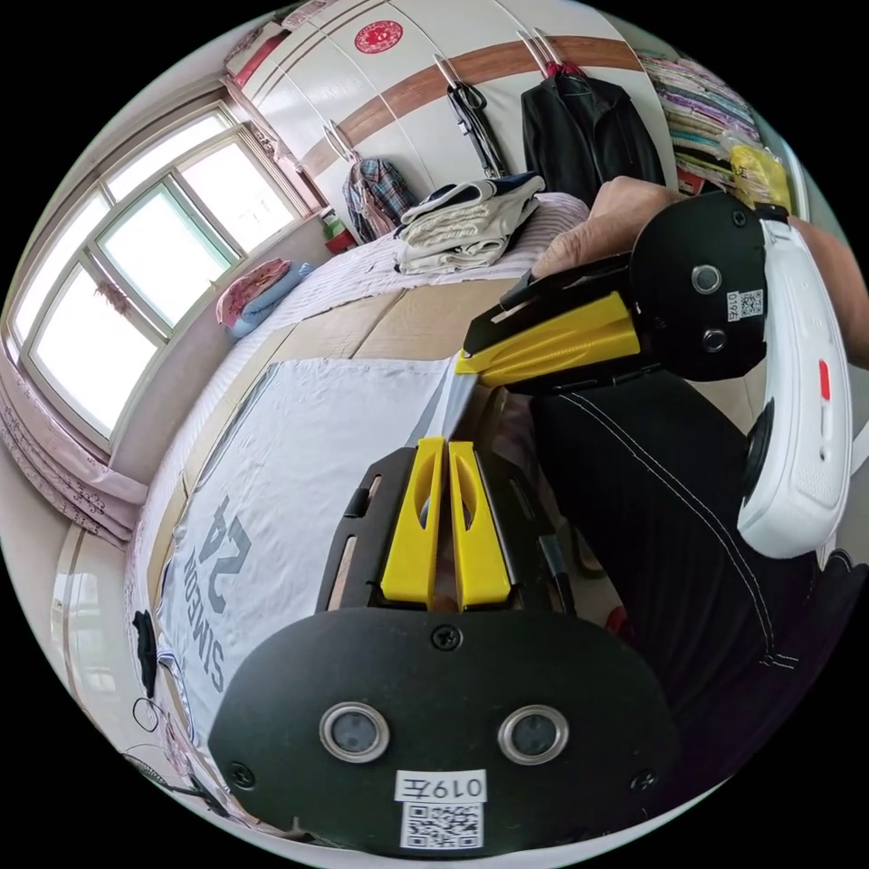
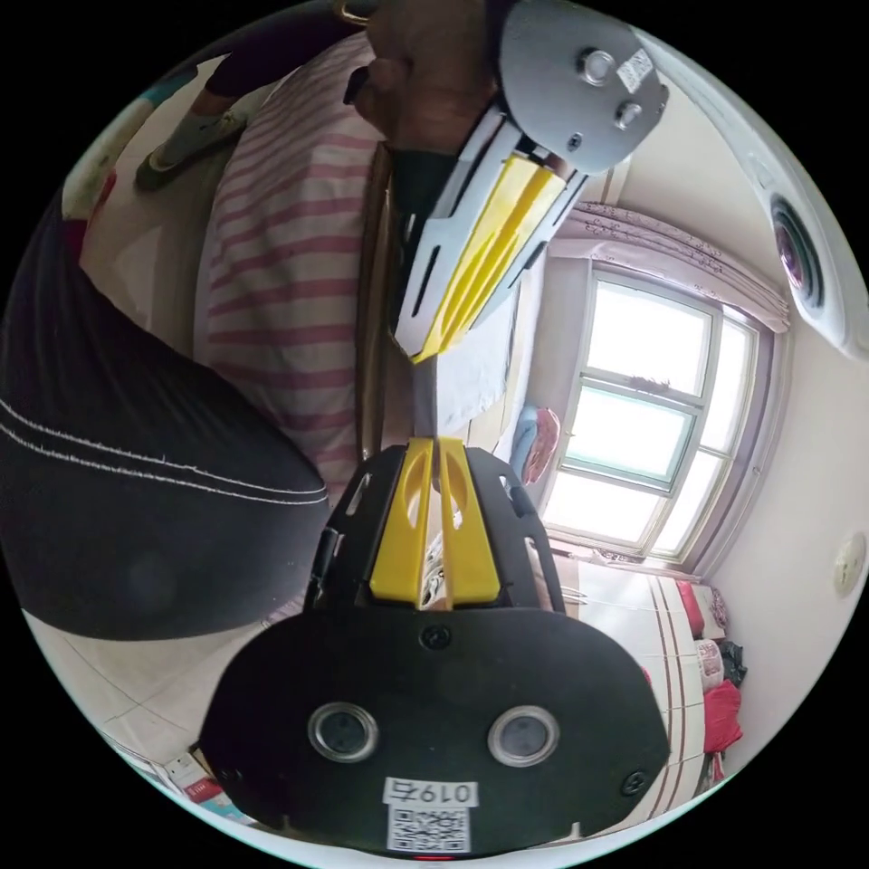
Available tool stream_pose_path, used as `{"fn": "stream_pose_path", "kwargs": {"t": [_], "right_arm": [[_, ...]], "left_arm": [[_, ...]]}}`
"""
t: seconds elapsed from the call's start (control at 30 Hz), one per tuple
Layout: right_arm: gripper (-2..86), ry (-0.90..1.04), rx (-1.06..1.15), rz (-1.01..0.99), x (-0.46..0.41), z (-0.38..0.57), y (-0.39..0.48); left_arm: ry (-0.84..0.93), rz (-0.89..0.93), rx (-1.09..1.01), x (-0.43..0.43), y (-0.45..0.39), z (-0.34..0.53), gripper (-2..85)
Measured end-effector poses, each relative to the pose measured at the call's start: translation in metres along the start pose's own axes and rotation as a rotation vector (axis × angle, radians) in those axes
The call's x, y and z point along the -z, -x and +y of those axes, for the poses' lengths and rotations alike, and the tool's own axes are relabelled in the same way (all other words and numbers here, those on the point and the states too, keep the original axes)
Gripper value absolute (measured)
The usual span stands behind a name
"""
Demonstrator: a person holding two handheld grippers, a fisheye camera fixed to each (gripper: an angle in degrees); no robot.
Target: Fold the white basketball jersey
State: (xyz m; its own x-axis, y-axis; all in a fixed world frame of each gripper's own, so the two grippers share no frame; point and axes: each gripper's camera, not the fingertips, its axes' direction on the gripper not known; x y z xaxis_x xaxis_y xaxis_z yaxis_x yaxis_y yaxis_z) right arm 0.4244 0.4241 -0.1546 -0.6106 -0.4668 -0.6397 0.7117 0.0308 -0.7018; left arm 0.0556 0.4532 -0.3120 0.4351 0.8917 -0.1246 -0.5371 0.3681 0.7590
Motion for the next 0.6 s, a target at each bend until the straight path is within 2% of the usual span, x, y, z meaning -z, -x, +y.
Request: {"fn": "stream_pose_path", "kwargs": {"t": [0.13,0.37,0.47,0.6], "right_arm": [[-1.0,0.006,0.037,-0.03,-0.011,0.005,0.0],[-1.0,0.014,0.018,-0.028,-0.024,0.017,-0.013],[-1.0,0.014,-0.001,-0.034,-0.027,0.025,-0.026],[-0.9,0.015,-0.015,-0.037,-0.029,0.034,-0.047]], "left_arm": [[0.043,0.011,-0.027,-0.015,0.005,0.01,0.8],[-0.038,-0.015,-0.015,-0.005,0.018,0.038,0.9],[-0.074,-0.066,-0.014,0.014,0.026,0.069,0.9],[-0.001,-0.172,-0.034,0.029,0.052,0.137,1.0]]}}
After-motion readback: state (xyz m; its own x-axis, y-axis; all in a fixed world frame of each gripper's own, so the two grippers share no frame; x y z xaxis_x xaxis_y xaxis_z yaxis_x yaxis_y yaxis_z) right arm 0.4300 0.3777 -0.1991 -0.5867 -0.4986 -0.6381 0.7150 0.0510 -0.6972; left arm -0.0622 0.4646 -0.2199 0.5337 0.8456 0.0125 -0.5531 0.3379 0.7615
